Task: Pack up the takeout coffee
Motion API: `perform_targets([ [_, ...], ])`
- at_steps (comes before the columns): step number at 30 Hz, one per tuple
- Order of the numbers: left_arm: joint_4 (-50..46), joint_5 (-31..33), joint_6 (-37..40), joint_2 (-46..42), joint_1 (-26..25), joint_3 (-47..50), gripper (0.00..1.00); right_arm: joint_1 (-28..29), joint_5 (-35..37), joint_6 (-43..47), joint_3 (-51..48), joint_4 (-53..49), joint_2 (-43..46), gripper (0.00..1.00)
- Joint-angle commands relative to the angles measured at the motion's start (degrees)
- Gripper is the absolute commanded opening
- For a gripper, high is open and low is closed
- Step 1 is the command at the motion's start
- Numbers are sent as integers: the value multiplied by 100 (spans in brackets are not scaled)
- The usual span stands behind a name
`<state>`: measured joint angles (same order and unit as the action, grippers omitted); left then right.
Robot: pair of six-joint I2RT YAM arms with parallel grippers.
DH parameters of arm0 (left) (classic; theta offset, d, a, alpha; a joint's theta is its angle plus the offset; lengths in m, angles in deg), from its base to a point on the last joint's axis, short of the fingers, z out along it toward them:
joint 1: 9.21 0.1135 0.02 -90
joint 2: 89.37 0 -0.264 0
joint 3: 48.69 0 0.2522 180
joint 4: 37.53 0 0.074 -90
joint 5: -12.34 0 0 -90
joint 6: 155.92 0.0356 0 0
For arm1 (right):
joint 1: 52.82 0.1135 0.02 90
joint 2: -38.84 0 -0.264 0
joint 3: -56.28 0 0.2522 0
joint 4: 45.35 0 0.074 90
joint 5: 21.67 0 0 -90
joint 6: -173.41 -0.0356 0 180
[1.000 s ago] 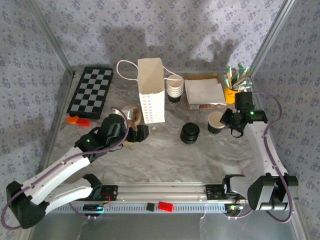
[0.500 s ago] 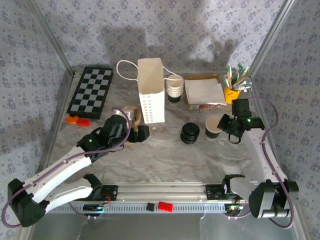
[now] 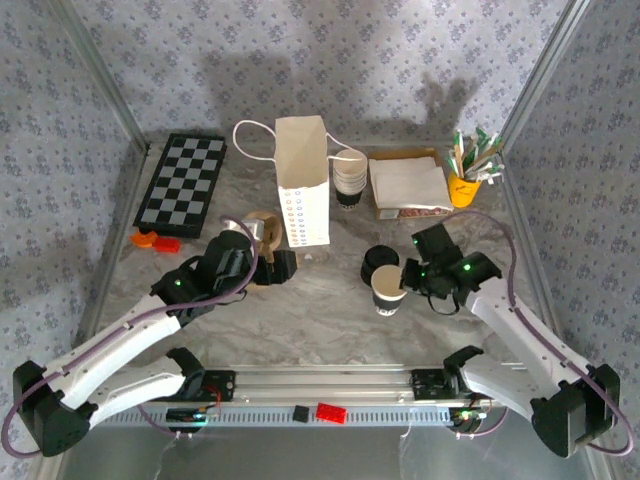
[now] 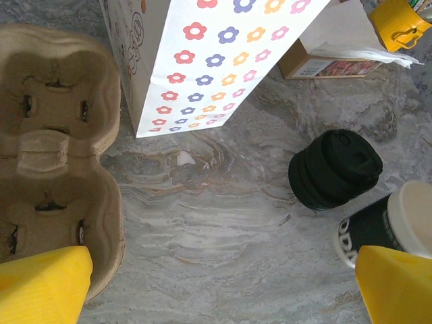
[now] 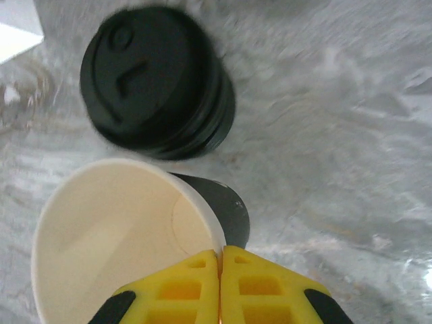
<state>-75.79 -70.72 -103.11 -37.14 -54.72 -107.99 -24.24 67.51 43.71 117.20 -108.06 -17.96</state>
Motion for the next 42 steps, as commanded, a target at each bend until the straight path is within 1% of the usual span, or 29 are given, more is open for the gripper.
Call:
perform_targets([
  [1,-68,71,-68,-46,-40,-104,100,435,201,-434,-21,137,-86,8],
  [4,-91,67,-50,-8,-41,-146,100,673,191,-527,-82,205,-158,8],
  [6,-100,72,-38,7,-36,-148,100,784,335,-530,-78,111,-208,9],
  [14,-90,71,-16,76,-43,-183,100,938,212,-565,-265,256,-279,15],
  [15,-91,76,-16,81,-37,-186,100,937,250,-574,-251,207,-279,17],
  [17,-95,79,9,93,-44,-212,100,927,262,-608,-107,71,-217,31],
  [22,-65,76,77,183,-39,-337,100,797,162,-333,476,-315,-221,40],
  [24,-73,77,94,246,-37,-411,100,615,83,-193,688,-493,-349,44],
  [26,-37,53,105,288,-36,-462,100,283,-28,9,895,-687,-550,52],
  [28,55,31,126,338,-40,-486,100,-26,-177,300,1107,-818,-866,58],
  [30,77,2,168,441,-38,-574,100,-205,-140,696,1451,-1011,-1356,63],
  [33,76,10,215,608,-42,-697,100,-198,195,1117,1971,-980,-1942,73],
  [36,89,37,218,750,-38,-776,100,-189,205,1448,2373,-901,-2457,82],
  [42,150,94,180,835,-41,-781,100,-176,254,2181,2873,-814,-3361,88],
])
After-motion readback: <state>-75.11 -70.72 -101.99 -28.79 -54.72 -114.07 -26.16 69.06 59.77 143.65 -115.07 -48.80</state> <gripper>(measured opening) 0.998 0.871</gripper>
